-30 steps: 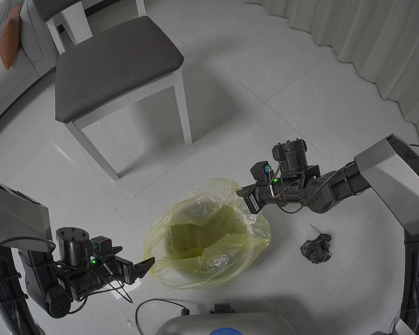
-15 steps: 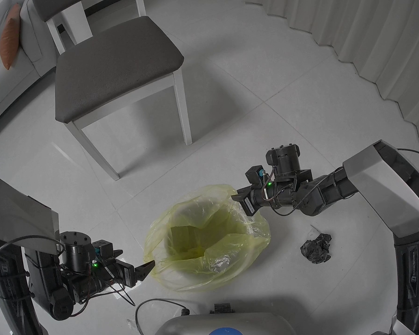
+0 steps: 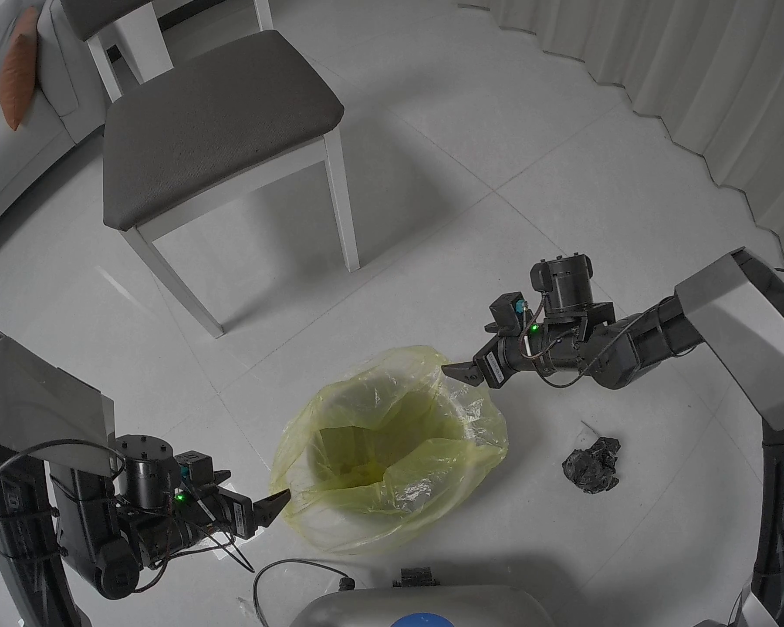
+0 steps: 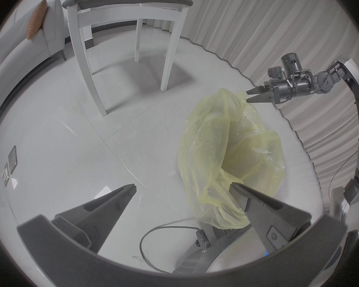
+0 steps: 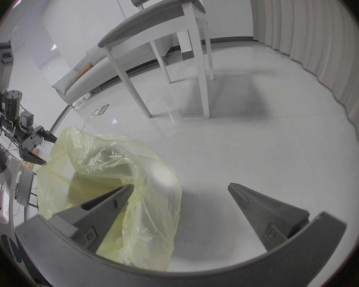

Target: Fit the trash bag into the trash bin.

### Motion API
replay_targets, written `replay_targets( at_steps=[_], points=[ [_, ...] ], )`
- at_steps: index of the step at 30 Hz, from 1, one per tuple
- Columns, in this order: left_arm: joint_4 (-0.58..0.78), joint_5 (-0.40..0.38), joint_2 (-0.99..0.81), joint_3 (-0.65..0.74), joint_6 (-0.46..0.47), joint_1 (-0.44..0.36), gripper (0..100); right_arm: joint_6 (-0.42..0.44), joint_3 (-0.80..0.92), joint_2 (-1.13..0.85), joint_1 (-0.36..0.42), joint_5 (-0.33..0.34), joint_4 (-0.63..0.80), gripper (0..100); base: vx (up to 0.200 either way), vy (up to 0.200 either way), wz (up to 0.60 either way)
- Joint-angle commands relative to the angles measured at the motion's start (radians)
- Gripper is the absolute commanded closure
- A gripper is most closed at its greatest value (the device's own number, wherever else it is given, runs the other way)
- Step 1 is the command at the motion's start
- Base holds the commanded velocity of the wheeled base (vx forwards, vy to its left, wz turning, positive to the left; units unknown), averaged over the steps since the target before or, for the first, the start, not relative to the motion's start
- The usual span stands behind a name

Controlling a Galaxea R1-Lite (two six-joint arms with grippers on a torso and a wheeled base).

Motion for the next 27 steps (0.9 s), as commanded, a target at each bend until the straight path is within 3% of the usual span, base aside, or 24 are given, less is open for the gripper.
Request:
replay_targets(
  at_steps=[1,10,17,27],
  points=[
    [-0.016,-0.022,-0.044,0.024,-0.015,0.019,0,-0.006,0.235,-0.201,0.067,0.017,-0.045,0,0.000,0.000,0.00],
    [-0.018,-0.028,-0.052,0.039,-0.012,0.022,0,-0.141,0.517,-0.271,0.184,0.019,-0.207,0,0.000,0.000,0.00],
    [-0.018,-0.046,-0.060,0.057,-0.012,0.035,0,-0.175,0.608,-0.262,0.236,0.019,-0.224,0,0.000,0.000,0.00],
    [-0.018,-0.048,-0.081,0.071,-0.012,0.039,0,-0.216,0.639,-0.231,0.241,0.040,-0.295,0,0.000,0.000,0.00]
  ],
)
